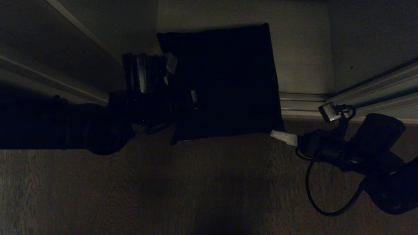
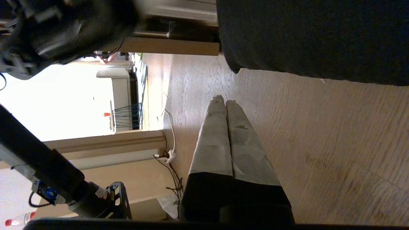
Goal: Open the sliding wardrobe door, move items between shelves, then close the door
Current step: Place the pillow on the lower shelf
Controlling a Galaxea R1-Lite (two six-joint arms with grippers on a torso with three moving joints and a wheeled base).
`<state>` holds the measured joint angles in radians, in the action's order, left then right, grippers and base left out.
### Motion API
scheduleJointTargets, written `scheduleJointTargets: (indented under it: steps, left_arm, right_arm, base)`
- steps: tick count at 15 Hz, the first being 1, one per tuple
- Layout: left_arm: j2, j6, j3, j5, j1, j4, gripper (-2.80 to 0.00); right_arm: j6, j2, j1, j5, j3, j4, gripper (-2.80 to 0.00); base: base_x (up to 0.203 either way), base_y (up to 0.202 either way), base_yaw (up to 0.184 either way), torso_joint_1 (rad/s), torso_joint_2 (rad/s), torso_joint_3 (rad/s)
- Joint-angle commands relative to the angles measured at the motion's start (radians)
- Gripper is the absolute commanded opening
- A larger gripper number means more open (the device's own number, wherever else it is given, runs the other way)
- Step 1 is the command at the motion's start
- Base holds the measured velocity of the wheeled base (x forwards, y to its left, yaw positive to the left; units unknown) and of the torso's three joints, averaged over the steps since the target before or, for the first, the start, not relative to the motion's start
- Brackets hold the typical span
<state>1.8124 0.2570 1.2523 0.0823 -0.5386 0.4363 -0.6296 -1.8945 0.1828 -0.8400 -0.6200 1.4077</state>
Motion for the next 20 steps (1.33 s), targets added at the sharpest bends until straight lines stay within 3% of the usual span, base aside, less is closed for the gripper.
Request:
scheduleJointTargets:
  steps: [1, 2, 6, 10, 12, 13, 15, 17, 20]
  left_arm:
    - [-0.067, 0.031, -0.014, -0.125, 0.015, -0.280, -2.80]
    - [-0.059, 0.047, -0.015, -0.184, 0.027, -0.333, -2.80]
    - [-0.008, 0.025, -0.049, -0.258, 0.039, -0.448, -2.80]
    - [0.161, -0.004, 0.007, -0.254, 0.051, -0.446, -2.80]
    - [0.255, -0.028, 0.080, -0.191, 0.058, -0.442, -2.80]
    - [0.289, -0.028, 0.134, -0.108, 0.060, -0.420, -2.80]
    - [0.323, 0.002, 0.186, 0.037, 0.068, -0.231, -2.80]
    - [0.347, 0.016, 0.238, 0.103, 0.073, -0.072, -2.80]
    - [0.344, 0.042, 0.285, 0.139, 0.073, 0.069, -2.80]
  right_arm:
    - [-0.004, 0.000, -0.002, -0.004, -0.003, 0.009, -2.80]
    - [-0.004, -0.002, -0.004, -0.004, -0.005, 0.008, -2.80]
    - [-0.006, -0.015, -0.016, -0.005, -0.023, 0.004, -2.80]
    - [-0.044, -0.009, -0.027, -0.002, -0.030, 0.007, -2.80]
    - [-0.045, -0.006, -0.037, -0.004, -0.029, 0.009, -2.80]
    - [-0.045, -0.012, -0.041, -0.004, -0.031, 0.009, -2.80]
    - [-0.045, -0.026, -0.049, -0.004, -0.037, 0.010, -2.80]
    - [-0.045, -0.025, -0.051, -0.004, -0.036, 0.010, -2.80]
    - [-0.045, -0.030, -0.049, -0.004, -0.034, 0.010, -2.80]
  base:
    - [0.000, 0.000, 0.000, 0.000, 0.00, 0.000]
    - [0.000, 0.000, 0.000, 0.000, 0.00, 0.000]
    - [0.000, 0.000, 0.000, 0.000, 0.00, 0.000]
    - [0.000, 0.000, 0.000, 0.000, 0.00, 0.000]
    - [0.000, 0.000, 0.000, 0.000, 0.00, 0.000]
    - [0.000, 0.000, 0.000, 0.000, 0.00, 0.000]
    - [0.000, 0.000, 0.000, 0.000, 0.00, 0.000]
    - [0.000, 0.000, 0.000, 0.000, 0.00, 0.000]
    - [0.000, 0.000, 0.000, 0.000, 0.00, 0.000]
